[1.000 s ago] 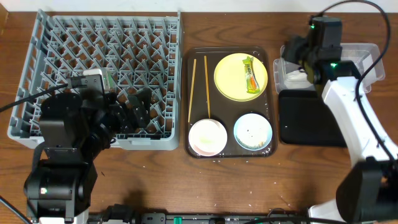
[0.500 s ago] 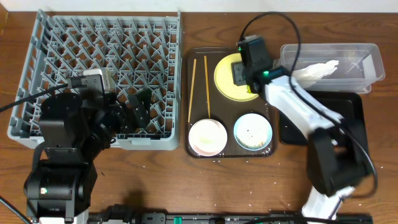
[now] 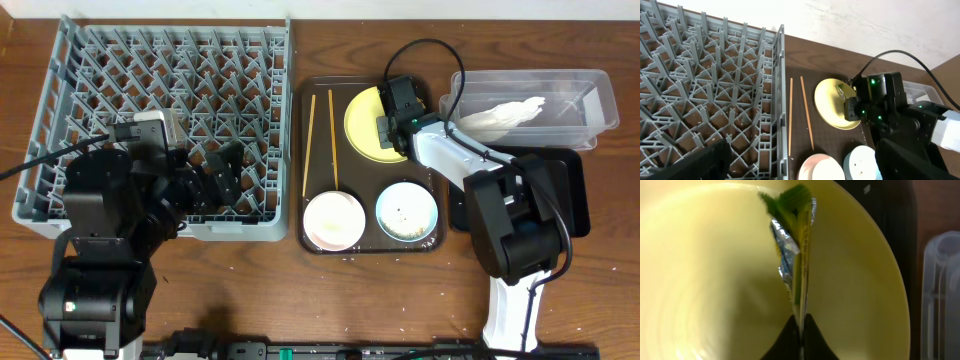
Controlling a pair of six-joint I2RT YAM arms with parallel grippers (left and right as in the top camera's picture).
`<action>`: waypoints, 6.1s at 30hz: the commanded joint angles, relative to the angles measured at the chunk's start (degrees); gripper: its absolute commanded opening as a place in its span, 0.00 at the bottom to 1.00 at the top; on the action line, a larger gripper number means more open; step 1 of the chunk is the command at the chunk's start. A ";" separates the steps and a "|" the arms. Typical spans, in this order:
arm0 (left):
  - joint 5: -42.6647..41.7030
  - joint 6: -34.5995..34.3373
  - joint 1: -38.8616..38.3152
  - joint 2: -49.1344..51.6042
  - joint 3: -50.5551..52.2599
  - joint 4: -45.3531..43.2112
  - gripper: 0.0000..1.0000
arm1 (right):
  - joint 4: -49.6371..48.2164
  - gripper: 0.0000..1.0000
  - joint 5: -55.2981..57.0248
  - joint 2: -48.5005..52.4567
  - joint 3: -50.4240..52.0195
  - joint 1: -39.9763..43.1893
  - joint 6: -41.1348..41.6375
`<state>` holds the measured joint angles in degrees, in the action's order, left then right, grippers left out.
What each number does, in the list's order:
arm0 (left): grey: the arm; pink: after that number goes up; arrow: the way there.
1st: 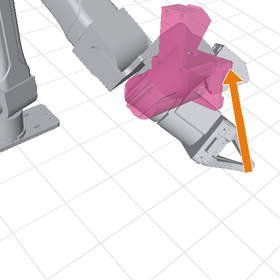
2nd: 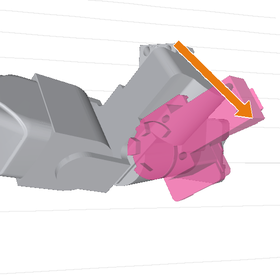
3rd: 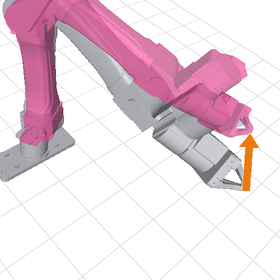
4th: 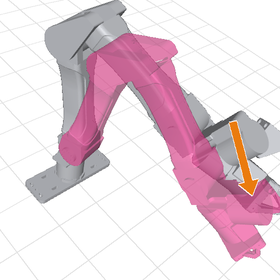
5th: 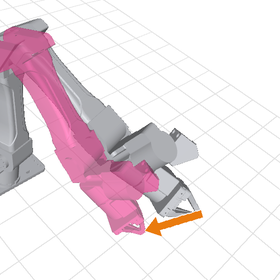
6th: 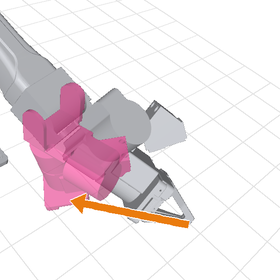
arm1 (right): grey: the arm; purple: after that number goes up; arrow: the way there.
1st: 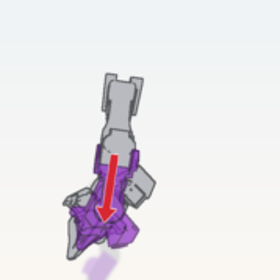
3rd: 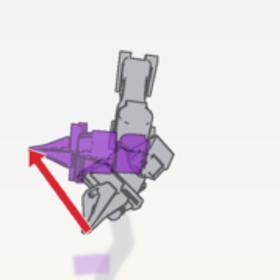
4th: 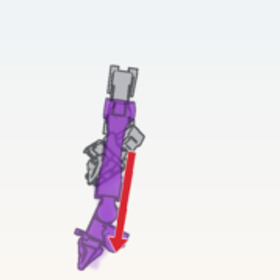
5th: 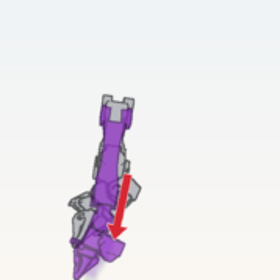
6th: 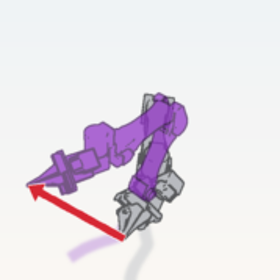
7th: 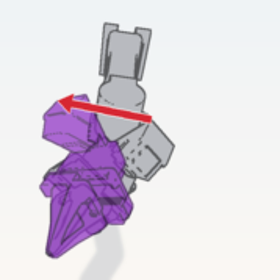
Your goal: Sort waste into correct bins and load items into the dishwasher
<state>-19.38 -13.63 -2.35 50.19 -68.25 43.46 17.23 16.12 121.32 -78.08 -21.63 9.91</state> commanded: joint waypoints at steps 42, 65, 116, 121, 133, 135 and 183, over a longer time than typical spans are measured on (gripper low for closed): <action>-0.55 0.52 0.13 0.00 -1.09 -0.02 0.93 | 13.86 0.58 -33.38 -35.01 0.17 21.40 13.22; -2.08 0.48 0.13 -0.07 -1.09 1.27 0.93 | 35.91 0.55 -26.73 -19.67 0.28 -14.19 -0.52; -57.81 -8.09 -2.60 15.65 -1.09 -11.87 0.62 | -2.64 0.01 -89.00 -32.92 -1.73 -3.21 -4.37; -57.77 -8.07 -2.60 15.65 -1.09 -11.91 0.58 | -2.47 0.01 -88.11 -32.92 -1.73 -3.19 -4.39; -53.33 -7.21 -2.56 14.93 -1.09 -13.09 0.53 | -1.20 0.85 -83.17 -32.94 -1.73 0.94 -2.64; -51.23 -6.62 -2.43 14.62 -1.09 -12.83 0.53 | -0.72 0.89 -82.66 -32.94 -1.73 3.23 -1.55; 19.98 -11.34 5.81 30.88 -0.11 16.06 0.56 | 29.94 0.93 -29.44 -32.92 -1.73 -6.21 0.96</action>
<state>2.44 -24.23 3.22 79.66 -68.27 59.27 46.96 -13.82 88.47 -79.29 -27.07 10.70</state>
